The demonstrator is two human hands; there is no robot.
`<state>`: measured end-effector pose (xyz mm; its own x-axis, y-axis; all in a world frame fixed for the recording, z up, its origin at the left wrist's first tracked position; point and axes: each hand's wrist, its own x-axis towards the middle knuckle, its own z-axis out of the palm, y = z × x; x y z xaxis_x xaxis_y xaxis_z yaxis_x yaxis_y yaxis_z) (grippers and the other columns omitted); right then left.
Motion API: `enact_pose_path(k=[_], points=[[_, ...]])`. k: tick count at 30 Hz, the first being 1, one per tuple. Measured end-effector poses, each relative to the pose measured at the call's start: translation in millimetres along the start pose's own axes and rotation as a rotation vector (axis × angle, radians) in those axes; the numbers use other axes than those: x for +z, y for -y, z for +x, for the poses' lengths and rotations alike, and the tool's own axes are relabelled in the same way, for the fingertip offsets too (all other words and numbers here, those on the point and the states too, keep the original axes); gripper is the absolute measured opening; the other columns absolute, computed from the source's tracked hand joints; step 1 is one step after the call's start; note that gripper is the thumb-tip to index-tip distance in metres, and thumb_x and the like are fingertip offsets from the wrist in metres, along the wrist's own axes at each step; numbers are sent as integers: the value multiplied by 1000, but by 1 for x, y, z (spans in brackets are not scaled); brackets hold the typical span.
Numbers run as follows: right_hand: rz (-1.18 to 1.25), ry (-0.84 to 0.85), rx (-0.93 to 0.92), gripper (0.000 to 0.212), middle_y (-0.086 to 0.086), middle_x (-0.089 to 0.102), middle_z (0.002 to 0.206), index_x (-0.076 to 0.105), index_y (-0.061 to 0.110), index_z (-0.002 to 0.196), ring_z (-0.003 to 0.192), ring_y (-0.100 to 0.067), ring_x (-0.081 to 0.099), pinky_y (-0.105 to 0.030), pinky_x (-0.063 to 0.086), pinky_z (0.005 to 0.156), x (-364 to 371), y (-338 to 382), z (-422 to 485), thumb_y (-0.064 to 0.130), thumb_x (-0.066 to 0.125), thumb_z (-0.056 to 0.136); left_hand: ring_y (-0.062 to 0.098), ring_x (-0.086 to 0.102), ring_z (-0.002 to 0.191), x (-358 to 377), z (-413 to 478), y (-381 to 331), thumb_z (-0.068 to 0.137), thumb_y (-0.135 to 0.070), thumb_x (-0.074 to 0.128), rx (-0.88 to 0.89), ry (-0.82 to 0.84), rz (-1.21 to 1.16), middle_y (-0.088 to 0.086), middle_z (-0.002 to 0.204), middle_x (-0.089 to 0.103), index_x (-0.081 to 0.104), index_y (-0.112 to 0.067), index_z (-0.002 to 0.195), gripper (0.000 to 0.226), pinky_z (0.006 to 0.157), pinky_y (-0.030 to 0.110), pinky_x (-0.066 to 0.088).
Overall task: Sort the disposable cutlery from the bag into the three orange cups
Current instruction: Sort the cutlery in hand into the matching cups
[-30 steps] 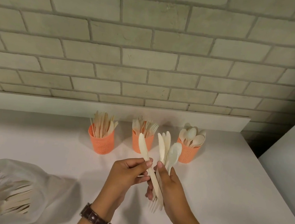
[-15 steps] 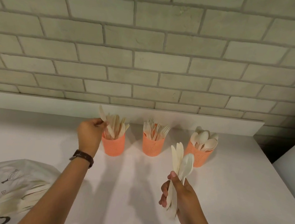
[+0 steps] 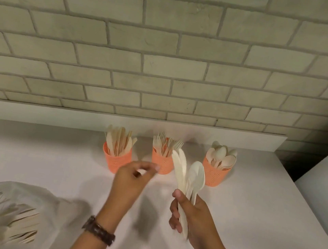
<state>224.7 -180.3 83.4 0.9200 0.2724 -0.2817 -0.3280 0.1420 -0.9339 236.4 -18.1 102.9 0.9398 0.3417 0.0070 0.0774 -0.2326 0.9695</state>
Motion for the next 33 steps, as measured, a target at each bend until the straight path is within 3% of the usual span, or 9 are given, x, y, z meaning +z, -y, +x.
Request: enact_pose_path(k=[3,8,12,15,18,23,26,30,33], points=[[-32,35,-34,20,-9,48,50,54,-2,103,32,-17,31,-27,39,44,5,0,-2,14,59,90,4,56,63,16,-26,-8,72,-34,74,-94,176,-96,-11,76,73,75,-27,74,8,64,13,45],[-73,58,-59,22,-11,49,51,59,2,100,32,-17,31,-26,38,43,2,0,-4,14,67,84,1,55,62,13,-34,-11,77,-25,72,-239,282,-202,-6,79,74,77,-23,79,6,58,17,42],[-106,111,-82,31,-9,50,51,60,9,103,32,-16,32,-27,39,44,3,-3,-8,28,63,79,1,61,66,9,-34,-8,81,-21,68,-287,395,-193,3,84,74,76,-12,85,13,58,16,47],[-105,108,-89,39,-8,51,50,57,4,100,32,-16,34,-28,41,44,4,-5,-9,39,64,84,3,64,69,9,-32,-7,84,-19,66,-261,420,-182,8,84,71,74,-5,87,17,60,15,48],[-85,89,-95,51,-15,53,55,54,-5,93,36,-20,40,-31,44,47,2,-4,-8,45,55,81,3,62,68,6,-27,-7,86,-15,63,-246,414,-225,1,75,70,75,-5,87,16,63,16,50],[-64,80,-80,42,-17,55,56,52,-5,87,37,-23,45,-34,47,51,-3,-3,-3,37,50,87,12,64,68,-16,-3,-18,86,-8,59,-199,285,-327,6,71,70,73,-5,83,15,67,18,55],[-59,22,-53,32,-15,54,56,53,-2,92,35,-22,44,-32,46,48,-6,-6,0,30,46,95,8,64,59,-42,30,-18,87,-9,60,-128,50,-312,-2,60,70,71,-9,77,14,66,16,56],[-60,-36,-24,31,-13,54,54,54,-2,94,34,-20,44,-32,46,46,-10,-9,1,26,41,99,13,58,61,-75,81,4,86,-20,64,53,-266,-61,4,62,64,70,-9,70,20,66,26,48],[-48,-58,-18,31,-12,55,57,55,-2,96,35,-21,44,-32,47,47,-11,-8,2,26,41,98,18,49,61,-77,104,26,86,-20,63,114,-361,160,13,63,62,66,0,71,26,60,29,38]])
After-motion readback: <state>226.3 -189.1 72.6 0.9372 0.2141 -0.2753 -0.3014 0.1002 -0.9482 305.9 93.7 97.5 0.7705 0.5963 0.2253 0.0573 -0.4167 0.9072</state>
